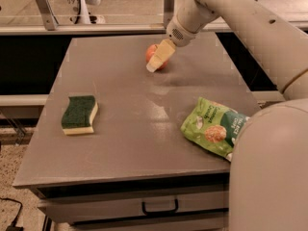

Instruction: Move apple near sponge

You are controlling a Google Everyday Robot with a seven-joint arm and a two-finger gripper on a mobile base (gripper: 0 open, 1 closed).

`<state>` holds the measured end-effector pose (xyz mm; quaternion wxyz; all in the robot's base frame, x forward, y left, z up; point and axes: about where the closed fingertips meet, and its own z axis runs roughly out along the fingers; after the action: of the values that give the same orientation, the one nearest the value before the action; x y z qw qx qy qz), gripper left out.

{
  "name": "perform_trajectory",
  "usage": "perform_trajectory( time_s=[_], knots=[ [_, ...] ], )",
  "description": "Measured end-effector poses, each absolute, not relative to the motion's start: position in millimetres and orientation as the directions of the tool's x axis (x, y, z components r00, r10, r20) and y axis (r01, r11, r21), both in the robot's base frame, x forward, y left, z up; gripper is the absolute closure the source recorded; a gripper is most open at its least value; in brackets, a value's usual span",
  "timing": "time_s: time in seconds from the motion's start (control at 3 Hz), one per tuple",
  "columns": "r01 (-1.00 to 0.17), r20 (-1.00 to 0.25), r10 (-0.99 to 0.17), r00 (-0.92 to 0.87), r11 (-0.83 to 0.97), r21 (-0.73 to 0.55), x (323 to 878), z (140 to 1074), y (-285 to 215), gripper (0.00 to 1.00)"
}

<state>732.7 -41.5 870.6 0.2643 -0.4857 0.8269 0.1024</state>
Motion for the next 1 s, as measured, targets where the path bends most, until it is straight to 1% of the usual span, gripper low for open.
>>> perform_trajectory(
  time_s=[0.33, 0.67, 1.0],
  knots=[
    [-0.850, -0.532, -0.744, -0.404, 0.520, -0.081, 742.0, 863.1, -38.3, 0.25],
    [-0.855, -0.530, -0.749, -0.398, 0.512, -0.081, 739.2, 863.5, -35.0, 0.56],
    [-0.872, -0.530, -0.767, -0.362, 0.479, -0.097, 727.2, 870.9, -28.8, 0.80]
  ],
)
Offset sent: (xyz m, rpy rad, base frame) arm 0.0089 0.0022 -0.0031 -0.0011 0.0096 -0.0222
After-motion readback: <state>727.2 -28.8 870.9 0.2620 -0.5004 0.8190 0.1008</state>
